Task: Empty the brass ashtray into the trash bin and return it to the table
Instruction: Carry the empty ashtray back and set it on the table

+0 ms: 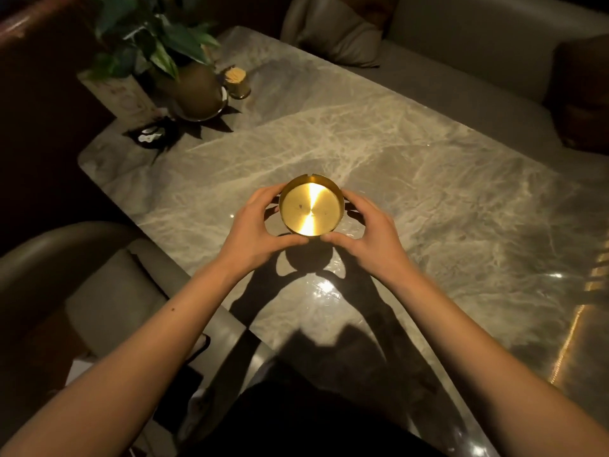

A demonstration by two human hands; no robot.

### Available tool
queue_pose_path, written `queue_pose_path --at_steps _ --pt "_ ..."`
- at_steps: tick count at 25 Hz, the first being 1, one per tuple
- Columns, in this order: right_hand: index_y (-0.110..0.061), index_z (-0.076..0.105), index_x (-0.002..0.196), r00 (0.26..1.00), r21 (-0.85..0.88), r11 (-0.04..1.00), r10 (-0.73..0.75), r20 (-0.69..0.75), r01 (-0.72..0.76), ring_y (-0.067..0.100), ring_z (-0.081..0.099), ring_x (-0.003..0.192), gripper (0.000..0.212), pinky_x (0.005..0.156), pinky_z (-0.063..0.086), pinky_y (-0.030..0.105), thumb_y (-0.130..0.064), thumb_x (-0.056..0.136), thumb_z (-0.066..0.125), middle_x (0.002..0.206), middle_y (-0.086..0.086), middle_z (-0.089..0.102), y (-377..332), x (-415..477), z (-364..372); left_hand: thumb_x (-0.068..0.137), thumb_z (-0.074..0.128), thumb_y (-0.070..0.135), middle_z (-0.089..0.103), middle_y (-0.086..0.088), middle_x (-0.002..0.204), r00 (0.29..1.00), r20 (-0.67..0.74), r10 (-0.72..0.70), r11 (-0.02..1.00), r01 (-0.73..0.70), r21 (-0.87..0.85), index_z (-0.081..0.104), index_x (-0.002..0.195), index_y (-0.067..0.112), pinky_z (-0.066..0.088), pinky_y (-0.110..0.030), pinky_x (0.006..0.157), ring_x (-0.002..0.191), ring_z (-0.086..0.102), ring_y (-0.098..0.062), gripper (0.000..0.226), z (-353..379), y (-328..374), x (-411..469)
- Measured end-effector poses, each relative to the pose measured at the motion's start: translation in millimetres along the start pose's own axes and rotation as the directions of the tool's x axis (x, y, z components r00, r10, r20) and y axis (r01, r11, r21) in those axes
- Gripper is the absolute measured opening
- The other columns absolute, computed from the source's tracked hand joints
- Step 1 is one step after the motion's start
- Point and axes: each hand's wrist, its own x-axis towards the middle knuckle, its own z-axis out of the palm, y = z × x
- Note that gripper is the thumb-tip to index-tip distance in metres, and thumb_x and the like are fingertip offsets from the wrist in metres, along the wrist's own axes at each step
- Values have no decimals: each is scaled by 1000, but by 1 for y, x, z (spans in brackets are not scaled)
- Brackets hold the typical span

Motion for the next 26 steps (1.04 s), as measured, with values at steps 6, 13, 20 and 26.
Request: queue_pose_path --at_steps 6,13,20,26 --pt "-25 47 139 997 -22 1000 7 73 -5 3 52 114 78 97 39 13 -34 70 83 127 -14 52 -6 30 30 59 91 29 50 5 134 997 -37 -64 997 63 -33 46 140 19 41 -14 101 121 50 -8 93 -21 -32 4" --pt "-19 47 140 994 -111 989 99 44 -94 9 55 113 80 97 42 19 -37 70 83 131 -2 57 -21 108 104 58 92 27 52 8 133 993 51 -105 987 110 -115 46 139 25 40 -12 99 120 52 -4 93 -82 -120 65" --pt "-18 46 139 989 -131 986 117 90 -105 11 52 115 80 102 43 26 -37 70 82 130 2 54 -52 196 216 57 92 22 46 2 137 981 61 -184 965 192 -179 45 140 18 42 -19 102 122 49 -9 96 -182 -210 107" --pt "-13 46 139 973 -190 982 64 222 -21 16 51 118 80 105 42 28 -37 71 82 129 6 54 -73 249 305 53 90 36 53 -13 132 983 -116 -141 986 151 75 50 135 9 53 -42 95 119 56 -25 96 -244 -284 94"
